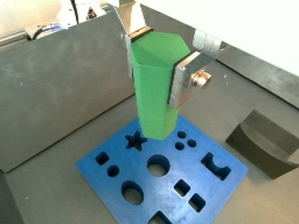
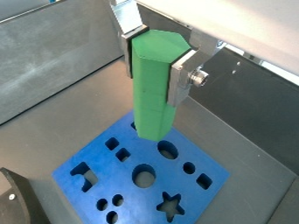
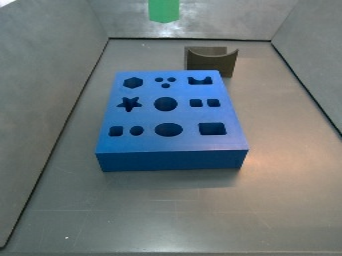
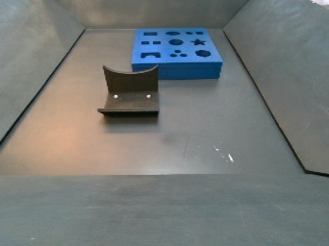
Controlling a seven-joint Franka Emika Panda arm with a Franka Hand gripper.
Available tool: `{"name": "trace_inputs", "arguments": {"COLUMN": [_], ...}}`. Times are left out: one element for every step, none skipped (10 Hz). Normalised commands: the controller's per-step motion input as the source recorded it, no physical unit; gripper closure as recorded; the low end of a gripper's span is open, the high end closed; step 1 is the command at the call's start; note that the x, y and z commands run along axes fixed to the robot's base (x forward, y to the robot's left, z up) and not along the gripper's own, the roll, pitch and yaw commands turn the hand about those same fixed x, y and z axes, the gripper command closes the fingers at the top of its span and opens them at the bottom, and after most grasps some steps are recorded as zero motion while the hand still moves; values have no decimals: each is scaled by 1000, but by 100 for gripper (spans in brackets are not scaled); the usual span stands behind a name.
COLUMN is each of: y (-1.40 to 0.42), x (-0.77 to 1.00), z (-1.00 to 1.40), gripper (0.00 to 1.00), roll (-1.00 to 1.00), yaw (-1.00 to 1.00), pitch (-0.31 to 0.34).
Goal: Insert the hexagon object.
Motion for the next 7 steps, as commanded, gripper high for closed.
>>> {"name": "trace_inputs", "arguments": {"y": [0,571,549,571,560,420,326], "x": [-74,-823,-837,-851,-849,-751,-614], "z": [-29,-1000,-1000,-1000,-1000,-937,-786], "gripper": [100,100,100,100,100,100,100], "roll": [0,0,-51,-40,-46,-116,-153], "yaw": [0,0,31,14,14,0,0], "pitch": [0,-114,-119,-126,-130,-171,-234]}}
